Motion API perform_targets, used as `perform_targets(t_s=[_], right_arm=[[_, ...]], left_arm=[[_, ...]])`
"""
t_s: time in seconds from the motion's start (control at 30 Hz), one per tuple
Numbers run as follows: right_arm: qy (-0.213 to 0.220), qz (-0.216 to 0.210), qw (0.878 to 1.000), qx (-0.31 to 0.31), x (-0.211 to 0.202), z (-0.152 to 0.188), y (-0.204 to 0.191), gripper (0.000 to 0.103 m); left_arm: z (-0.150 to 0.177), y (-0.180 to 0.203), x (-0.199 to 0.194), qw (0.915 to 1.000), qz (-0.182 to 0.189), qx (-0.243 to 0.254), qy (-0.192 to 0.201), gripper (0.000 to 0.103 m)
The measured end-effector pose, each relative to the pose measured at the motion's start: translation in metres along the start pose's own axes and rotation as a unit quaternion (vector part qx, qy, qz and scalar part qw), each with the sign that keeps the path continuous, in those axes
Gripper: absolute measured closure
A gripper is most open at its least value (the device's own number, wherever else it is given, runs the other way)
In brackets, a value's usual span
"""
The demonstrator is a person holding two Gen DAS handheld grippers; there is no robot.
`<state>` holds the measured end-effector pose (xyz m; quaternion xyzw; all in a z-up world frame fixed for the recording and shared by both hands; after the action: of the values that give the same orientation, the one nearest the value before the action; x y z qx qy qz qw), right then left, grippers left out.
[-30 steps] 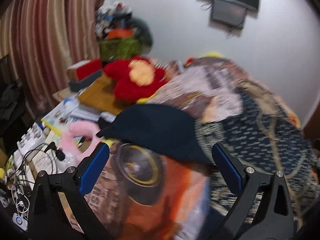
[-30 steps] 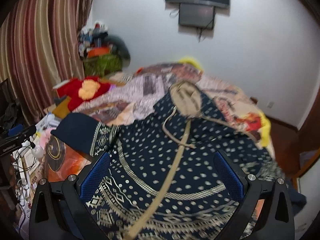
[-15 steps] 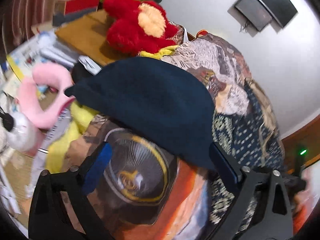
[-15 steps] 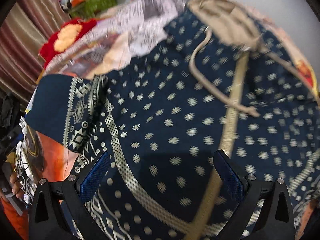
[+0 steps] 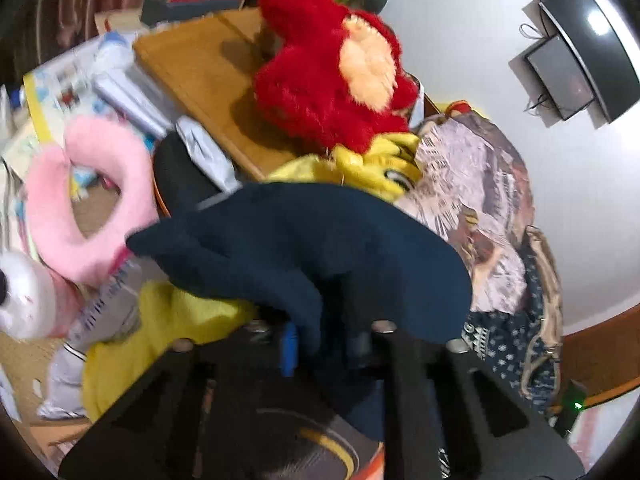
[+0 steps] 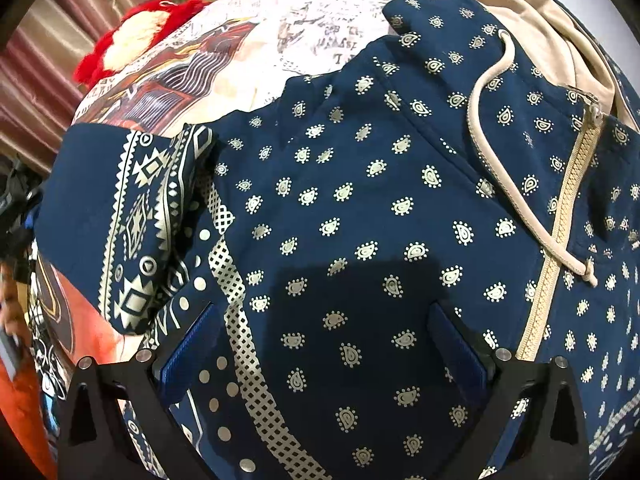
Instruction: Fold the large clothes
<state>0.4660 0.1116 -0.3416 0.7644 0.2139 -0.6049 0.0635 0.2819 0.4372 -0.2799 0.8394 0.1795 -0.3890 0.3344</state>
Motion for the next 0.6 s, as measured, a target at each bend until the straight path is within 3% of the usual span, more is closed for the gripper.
perform_targets(t_s=[0.1,0.17,0.3,0.4,0.6], right_arm=[[-0.004,0.000,1.000,-0.017,0.001,0.002,-0.002,0.000],[-0.007,-0.002,1.000,-0.020,0.001,0.008,-0.005,0.000],[-0.018,-0.010,0.999,-0.025,-0.005,0.021,-0.001,0.000],[-0.022,-0.020,0.999,-0.022,-0.015,0.033,0.003,0.000],[-0.017,-0.076,0.996,0.036,-0.060,0.057,0.041,0.000]], left_arm=[[-0.009,0.024,-0.022,0.9970,-0.038,0.054,0.041,0.097],[-0.014,0.041,-0.037,0.9935,-0.041,0.082,0.068,0.098],[-0.019,0.103,-0.079,0.9767,-0.037,0.167,0.129,0.100],[-0.015,0.167,-0.103,0.9591,0.000,0.235,0.158,0.100],[0.008,0.261,-0.097,0.9436,0.073,0.292,0.138,0.100]])
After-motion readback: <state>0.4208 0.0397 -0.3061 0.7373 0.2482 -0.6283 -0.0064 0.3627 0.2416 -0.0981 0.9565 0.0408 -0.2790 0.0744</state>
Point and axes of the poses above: each gripper's, at about its wrist camera, not at the fingertips, and x roughly the way its jaws point, y to its right, z to its underside, the point moved 3 cm from there along x, roughly the way its jaws point, and after that the axes turned 9 degrees about x, right-handed, at the moved point
